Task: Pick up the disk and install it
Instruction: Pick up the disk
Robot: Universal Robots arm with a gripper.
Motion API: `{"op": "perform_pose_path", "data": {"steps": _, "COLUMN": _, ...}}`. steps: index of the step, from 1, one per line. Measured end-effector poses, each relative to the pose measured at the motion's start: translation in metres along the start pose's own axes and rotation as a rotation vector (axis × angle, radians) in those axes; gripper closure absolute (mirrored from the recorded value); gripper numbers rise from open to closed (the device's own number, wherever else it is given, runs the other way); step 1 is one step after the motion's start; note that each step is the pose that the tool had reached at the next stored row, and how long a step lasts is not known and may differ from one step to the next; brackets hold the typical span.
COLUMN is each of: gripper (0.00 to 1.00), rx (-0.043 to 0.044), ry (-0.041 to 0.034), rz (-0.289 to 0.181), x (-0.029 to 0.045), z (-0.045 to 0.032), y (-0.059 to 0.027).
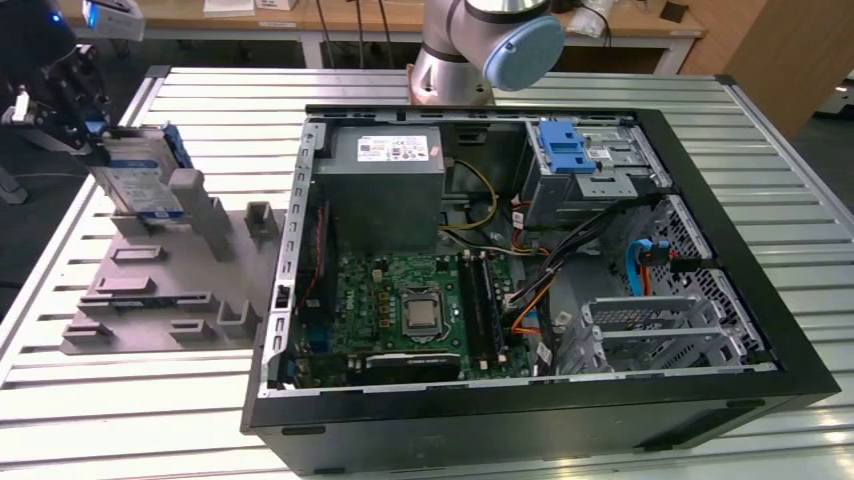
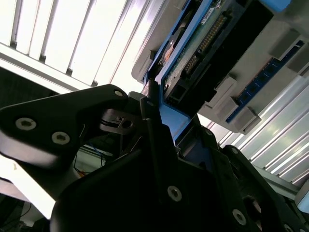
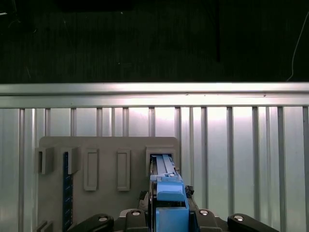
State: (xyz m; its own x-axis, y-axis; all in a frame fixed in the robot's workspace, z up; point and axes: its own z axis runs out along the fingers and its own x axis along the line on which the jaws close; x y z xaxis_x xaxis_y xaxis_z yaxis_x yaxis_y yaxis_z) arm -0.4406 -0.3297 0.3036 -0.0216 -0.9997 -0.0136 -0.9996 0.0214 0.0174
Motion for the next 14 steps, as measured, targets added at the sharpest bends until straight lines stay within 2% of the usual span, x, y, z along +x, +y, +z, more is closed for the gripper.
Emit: {"op": "perform_pose_path", "data": {"steps": 14, "gripper": 0.64, "rx": 0.0, "ry": 0.0, "rz": 0.0, "x": -0.0001, "z": -0.0041, "y": 0.0001}}
